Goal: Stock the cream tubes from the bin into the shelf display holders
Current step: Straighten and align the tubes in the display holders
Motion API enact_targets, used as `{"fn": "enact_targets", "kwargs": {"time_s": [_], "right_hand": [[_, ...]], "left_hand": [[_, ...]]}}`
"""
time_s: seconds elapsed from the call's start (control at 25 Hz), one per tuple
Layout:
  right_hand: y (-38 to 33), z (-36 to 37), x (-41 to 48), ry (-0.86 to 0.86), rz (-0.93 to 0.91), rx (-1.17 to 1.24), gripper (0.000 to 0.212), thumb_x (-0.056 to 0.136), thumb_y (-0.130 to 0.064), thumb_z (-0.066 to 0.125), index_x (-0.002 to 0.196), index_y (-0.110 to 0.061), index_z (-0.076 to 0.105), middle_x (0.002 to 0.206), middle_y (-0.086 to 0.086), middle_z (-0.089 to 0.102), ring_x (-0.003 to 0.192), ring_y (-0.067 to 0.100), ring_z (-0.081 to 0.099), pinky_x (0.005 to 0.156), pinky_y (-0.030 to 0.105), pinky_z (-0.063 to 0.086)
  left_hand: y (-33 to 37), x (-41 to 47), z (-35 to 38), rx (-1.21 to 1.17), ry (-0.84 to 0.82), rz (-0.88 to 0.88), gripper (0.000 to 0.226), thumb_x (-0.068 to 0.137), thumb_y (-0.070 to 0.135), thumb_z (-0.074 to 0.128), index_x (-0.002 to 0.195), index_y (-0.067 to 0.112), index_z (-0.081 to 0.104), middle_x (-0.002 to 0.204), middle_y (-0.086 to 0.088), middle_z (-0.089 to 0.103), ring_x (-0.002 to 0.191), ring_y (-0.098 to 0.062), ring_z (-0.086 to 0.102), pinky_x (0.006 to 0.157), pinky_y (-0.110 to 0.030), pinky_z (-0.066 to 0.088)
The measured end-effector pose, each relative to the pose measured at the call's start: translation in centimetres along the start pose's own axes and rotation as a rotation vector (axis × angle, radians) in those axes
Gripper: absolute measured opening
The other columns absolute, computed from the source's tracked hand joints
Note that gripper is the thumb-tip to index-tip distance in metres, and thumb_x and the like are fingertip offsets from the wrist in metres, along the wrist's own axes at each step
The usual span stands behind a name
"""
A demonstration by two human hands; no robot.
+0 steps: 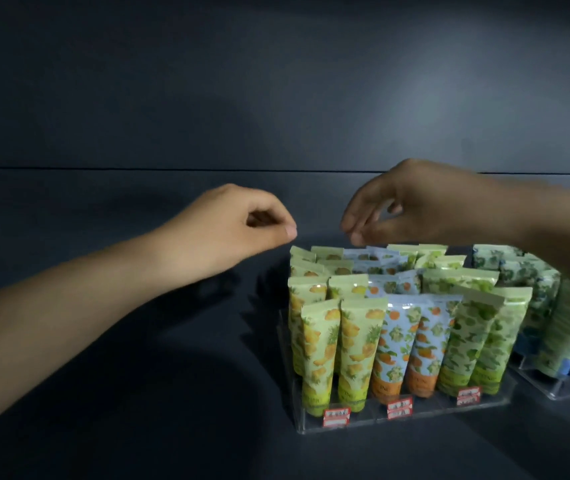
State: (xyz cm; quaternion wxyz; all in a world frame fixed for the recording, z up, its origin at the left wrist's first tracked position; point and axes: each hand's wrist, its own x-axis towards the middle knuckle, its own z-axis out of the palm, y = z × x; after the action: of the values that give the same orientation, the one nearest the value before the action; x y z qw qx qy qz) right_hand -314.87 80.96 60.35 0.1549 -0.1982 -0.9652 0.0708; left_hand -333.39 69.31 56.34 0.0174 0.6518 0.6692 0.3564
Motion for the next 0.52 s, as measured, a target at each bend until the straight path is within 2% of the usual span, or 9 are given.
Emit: {"fn": "enact_targets", "kwargs": {"time_s": [0.12,0.2,0.36,0.52], "right_hand": [[0.7,0.5,2.2,-0.139,-0.015,-0.043,0.009,0.076,-0.028,0.073,0.084,-0.031,0.069,0.065,-0.029,0.063,0.071,-0.012,0.059,0.062,0.001,0.040],[1.0,1.0,2.9,-0.191,-0.027,-0.028,0.011,0.076,-0.027,0.074,0.084,-0.032,0.068,0.066,-0.029,0.063,0.074,-0.009,0.060,0.064,0.003,0.041],[1.6,2.4,3.7,-0.226,-0.056,-0.059,0.017,0.075,-0.029,0.075,0.091,-0.024,0.072,0.078,-0.017,0.068,0.074,-0.006,0.059,0.066,0.003,0.041],[1.9,3.0,3.7,-0.213,-0.052,-0.042,0.009,0.074,-0.033,0.076,0.081,-0.030,0.071,0.068,-0.021,0.064,0.070,-0.007,0.058,0.064,0.003,0.039]], "left_hand": [[-0.6,2.2,1.0,0.095,-0.076,0.052,0.014,0.076,0.034,0.070,0.086,0.025,0.074,0.079,0.012,0.069,0.078,0.002,0.059,0.071,-0.012,0.042],[-1.0,2.9,1.6,0.087,-0.092,0.061,0.016,0.072,0.036,0.073,0.083,0.025,0.074,0.075,0.010,0.069,0.076,-0.001,0.059,0.067,-0.014,0.042],[-1.3,3.2,2.8,0.030,-0.174,0.057,0.016,0.070,0.032,0.077,0.083,0.024,0.073,0.077,0.007,0.070,0.074,-0.004,0.060,0.068,-0.017,0.044],[-1.6,3.1,3.3,-0.050,-0.130,0.024,0.013,0.065,0.031,0.079,0.074,0.025,0.071,0.070,0.008,0.069,0.070,-0.005,0.061,0.067,-0.018,0.047]]}}
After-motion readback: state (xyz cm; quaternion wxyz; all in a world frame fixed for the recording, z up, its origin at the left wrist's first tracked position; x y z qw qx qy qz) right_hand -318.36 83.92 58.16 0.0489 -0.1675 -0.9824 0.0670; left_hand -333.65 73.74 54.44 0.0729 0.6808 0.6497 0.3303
